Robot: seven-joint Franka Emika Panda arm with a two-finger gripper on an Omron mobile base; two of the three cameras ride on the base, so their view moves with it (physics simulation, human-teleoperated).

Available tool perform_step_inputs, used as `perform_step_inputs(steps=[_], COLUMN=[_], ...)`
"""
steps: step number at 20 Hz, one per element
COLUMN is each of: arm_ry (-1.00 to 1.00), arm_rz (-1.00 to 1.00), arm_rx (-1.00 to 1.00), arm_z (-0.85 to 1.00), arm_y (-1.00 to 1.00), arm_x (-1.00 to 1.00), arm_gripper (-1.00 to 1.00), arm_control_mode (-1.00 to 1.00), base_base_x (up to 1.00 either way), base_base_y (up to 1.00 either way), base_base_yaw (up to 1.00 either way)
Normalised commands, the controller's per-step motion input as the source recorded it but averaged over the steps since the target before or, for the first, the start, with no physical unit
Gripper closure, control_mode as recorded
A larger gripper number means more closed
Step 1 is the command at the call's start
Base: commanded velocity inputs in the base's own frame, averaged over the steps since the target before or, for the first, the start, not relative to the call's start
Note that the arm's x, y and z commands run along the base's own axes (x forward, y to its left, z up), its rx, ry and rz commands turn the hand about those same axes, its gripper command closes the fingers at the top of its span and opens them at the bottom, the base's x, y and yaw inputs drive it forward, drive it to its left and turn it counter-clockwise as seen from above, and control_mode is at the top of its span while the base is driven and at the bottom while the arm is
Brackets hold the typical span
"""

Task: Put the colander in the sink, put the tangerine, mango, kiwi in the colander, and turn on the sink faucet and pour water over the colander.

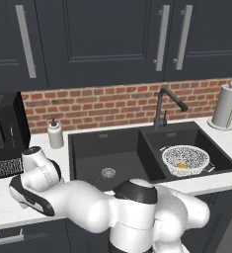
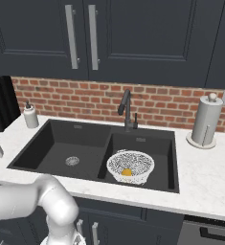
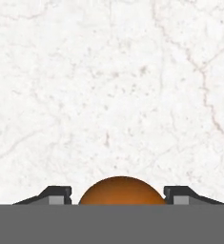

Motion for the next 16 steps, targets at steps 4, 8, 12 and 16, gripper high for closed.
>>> perform_step_inputs(steps=[4, 8, 12, 16], arm_ry=[0.00, 0.00, 0.00, -0.07], arm_rz=[0.00, 0.00, 0.00, 0.00], arm_rx=[0.00, 0.00, 0.00, 0.00], arm_z=[-0.21, -0.11, 0.00, 0.03], arm_y=[-0.17, -0.51, -0.66, -0.94], arm_x=[-0.15, -0.37, -0.23, -0.17], arm_gripper=[1.00, 1.00, 1.00, 1.00], arm_control_mode=[-1.00, -1.00, -1.00, -1.00], base_base_x=[0.00, 0.00, 0.00, 0.00], base_base_y=[0.00, 0.00, 0.00, 0.00], base_base_yaw=[0.00, 0.00, 0.00, 0.00])
